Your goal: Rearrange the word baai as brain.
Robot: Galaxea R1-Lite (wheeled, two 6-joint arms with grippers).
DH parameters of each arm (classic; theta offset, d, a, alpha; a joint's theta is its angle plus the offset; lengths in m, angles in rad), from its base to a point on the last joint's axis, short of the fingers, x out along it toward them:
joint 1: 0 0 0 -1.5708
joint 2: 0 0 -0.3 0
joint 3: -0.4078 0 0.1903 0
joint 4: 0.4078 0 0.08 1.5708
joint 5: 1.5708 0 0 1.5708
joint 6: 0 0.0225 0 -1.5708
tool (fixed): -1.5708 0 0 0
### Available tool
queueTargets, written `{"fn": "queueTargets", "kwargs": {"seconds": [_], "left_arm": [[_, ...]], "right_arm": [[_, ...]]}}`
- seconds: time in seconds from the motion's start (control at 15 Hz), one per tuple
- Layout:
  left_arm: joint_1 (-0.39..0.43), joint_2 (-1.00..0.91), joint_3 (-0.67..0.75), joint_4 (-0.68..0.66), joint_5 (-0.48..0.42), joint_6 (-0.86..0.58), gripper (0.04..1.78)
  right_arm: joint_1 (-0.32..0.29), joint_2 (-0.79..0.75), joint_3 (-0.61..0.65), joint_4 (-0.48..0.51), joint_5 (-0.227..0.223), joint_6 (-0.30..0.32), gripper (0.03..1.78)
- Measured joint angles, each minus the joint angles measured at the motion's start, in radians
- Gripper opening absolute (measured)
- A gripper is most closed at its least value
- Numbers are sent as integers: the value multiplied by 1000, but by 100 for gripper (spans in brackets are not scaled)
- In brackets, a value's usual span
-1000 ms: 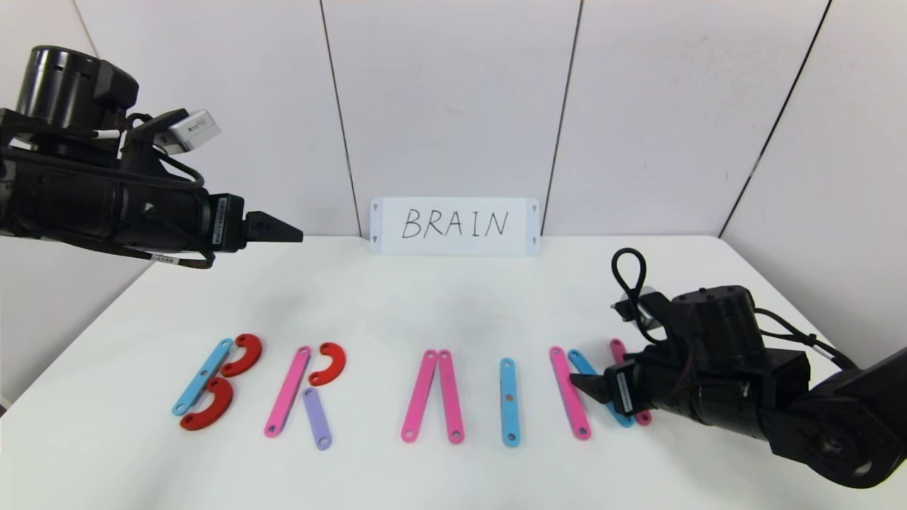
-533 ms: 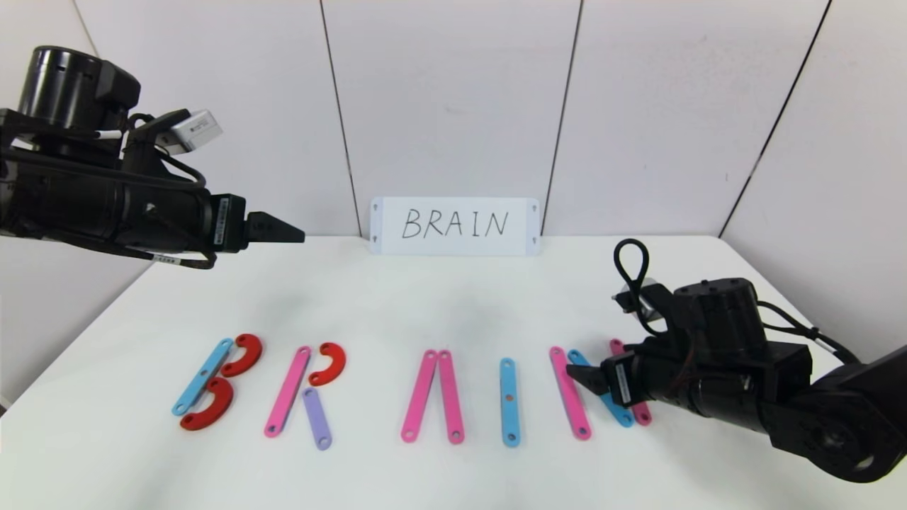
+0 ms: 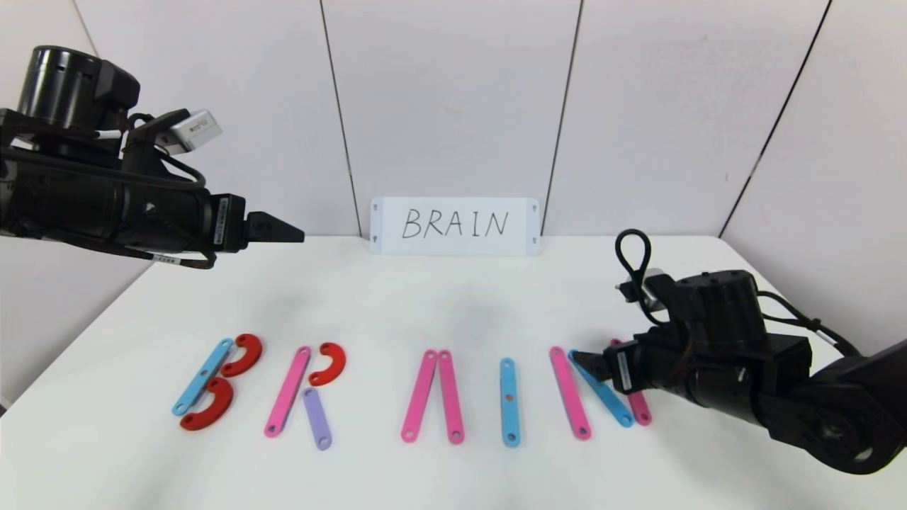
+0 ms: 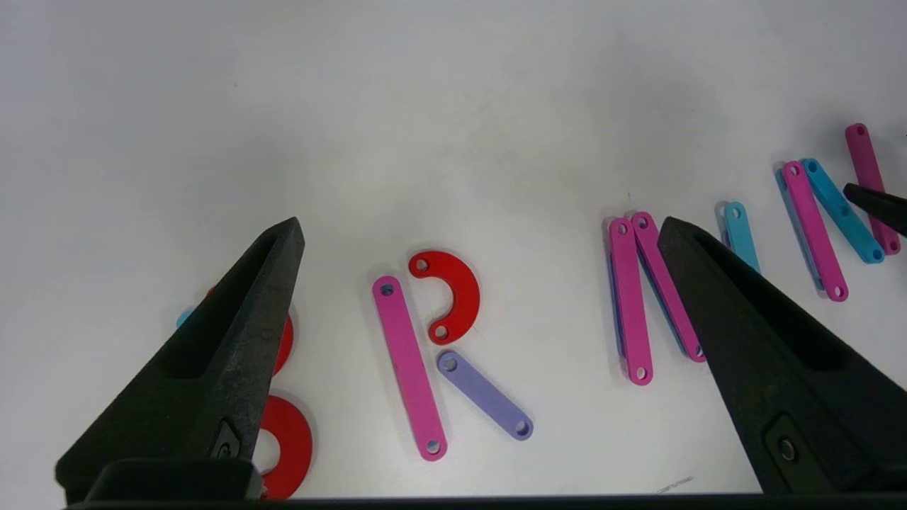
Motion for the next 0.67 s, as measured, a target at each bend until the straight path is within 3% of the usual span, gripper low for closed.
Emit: {"fn": "queueTargets", "kwargs": {"seconds": [0.47,0.67], "left_arm": [[-5,-39,23,1,9,0,174],[-4,-107,67,0,11,0,174]], "right_arm": [[-9,-167,-46,142,-7,6,173],[-15,-311,-57,256,-6,6,173]]}}
